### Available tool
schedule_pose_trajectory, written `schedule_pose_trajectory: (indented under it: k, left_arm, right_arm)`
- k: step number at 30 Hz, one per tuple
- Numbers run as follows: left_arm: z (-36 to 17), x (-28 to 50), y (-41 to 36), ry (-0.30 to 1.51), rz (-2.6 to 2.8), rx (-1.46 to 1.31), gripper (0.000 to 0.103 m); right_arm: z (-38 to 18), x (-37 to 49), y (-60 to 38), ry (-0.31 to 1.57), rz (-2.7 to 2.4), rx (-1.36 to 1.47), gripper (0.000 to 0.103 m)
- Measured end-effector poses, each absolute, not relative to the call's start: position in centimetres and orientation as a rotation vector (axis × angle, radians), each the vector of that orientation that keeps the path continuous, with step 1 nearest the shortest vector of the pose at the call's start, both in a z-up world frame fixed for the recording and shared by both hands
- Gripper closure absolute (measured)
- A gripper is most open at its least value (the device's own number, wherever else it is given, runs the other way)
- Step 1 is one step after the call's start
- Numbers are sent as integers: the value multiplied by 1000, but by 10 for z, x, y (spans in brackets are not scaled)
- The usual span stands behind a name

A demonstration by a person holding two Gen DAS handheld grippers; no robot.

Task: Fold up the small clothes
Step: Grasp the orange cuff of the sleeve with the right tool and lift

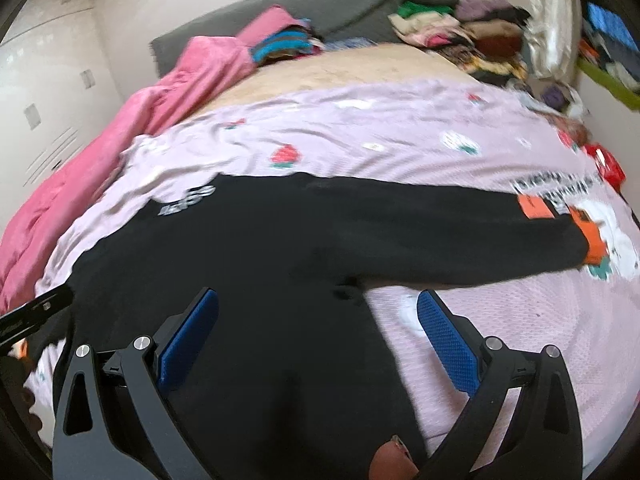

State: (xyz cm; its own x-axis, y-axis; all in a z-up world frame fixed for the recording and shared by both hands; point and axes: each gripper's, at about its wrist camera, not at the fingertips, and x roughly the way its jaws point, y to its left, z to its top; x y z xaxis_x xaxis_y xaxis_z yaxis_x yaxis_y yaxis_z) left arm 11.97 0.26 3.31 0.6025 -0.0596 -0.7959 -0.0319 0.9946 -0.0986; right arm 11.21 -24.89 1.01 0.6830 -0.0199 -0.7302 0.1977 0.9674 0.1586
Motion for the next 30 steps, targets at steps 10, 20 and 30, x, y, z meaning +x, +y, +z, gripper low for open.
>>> schedule_pose_trajectory:
  k: [10, 20, 30]
  left_arm:
    - [15, 151, -23, 977, -81, -85, 9]
    - [2, 180, -42, 1010, -95, -37, 9]
    - [-15, 195, -41, 1048, -84, -21, 9]
  right_arm:
    - [-7, 115, -342, 814, -321, 394, 4]
    - [-28, 106, -418, 829, -513, 505, 4]
    - [-56, 107, -479, 790, -534, 754, 4]
